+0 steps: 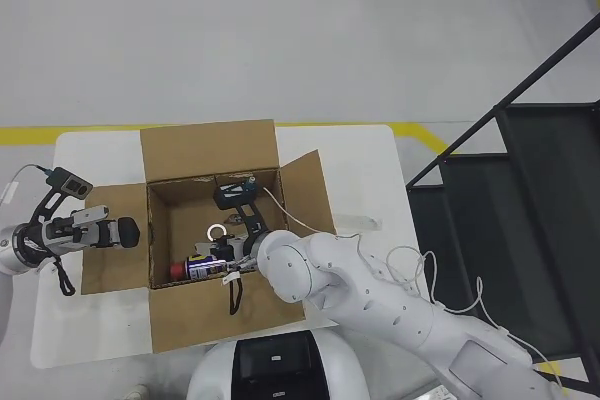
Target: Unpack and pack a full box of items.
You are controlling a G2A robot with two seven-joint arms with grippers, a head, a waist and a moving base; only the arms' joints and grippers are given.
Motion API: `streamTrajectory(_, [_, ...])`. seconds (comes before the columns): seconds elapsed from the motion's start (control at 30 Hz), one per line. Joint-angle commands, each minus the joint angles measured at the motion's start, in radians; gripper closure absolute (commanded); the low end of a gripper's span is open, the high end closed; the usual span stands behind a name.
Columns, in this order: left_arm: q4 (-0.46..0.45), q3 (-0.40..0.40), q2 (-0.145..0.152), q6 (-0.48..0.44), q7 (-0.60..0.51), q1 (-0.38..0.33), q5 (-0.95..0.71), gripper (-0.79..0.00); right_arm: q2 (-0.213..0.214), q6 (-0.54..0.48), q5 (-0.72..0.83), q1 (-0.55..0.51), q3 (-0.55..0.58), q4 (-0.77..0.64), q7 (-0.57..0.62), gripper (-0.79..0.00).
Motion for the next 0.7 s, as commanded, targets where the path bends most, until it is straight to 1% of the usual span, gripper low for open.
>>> streamTrajectory(0.0, [0.000,0.000,0.000,0.000,0.000,0.000,0.000,-0.785,0.000,0.000,0.000,0.000,0.000,0.000,0.000,-0.785])
streamTrajectory(0.07, [0.000,0.000,0.000,0.000,0.000,0.000,0.000,-0.785,0.000,0.000,0.000,0.000,0.000,0.000,0.000,-0.785])
streamTrajectory(0.13, [0.000,0.000,0.000,0.000,0.000,0.000,0.000,-0.785,0.000,-0.036,-0.002,0.005,0.001,0.007,0.005,-0.785])
streamTrajectory(0.2, [0.000,0.000,0.000,0.000,0.000,0.000,0.000,-0.785,-0.001,-0.082,-0.001,0.038,0.005,0.029,0.060,-0.785])
streamTrajectory(0.23, [0.000,0.000,0.000,0.000,0.000,0.000,0.000,-0.785,-0.001,-0.096,-0.032,0.068,-0.003,0.046,0.106,-0.785])
streamTrajectory(0.3, [0.000,0.000,0.000,0.000,0.000,0.000,0.000,-0.785,-0.006,-0.145,-0.041,0.119,-0.015,0.070,0.190,-0.785])
streamTrajectory(0.43, [0.000,0.000,0.000,0.000,0.000,0.000,0.000,-0.785,-0.016,-0.320,-0.057,0.223,-0.045,0.146,0.318,-0.785])
streamTrajectory(0.5, [0.000,0.000,0.000,0.000,0.000,0.000,0.000,-0.785,-0.023,-0.374,-0.059,0.257,-0.063,0.183,0.362,-0.785])
streamTrajectory(0.6, [0.000,0.000,0.000,0.000,0.000,0.000,0.000,-0.785,-0.042,-0.472,-0.038,0.307,-0.100,0.254,0.408,-0.785])
streamTrajectory(0.67, [0.000,0.000,0.000,0.000,0.000,0.000,0.000,-0.785,-0.057,-0.559,-0.021,0.333,-0.135,0.299,0.418,-0.785])
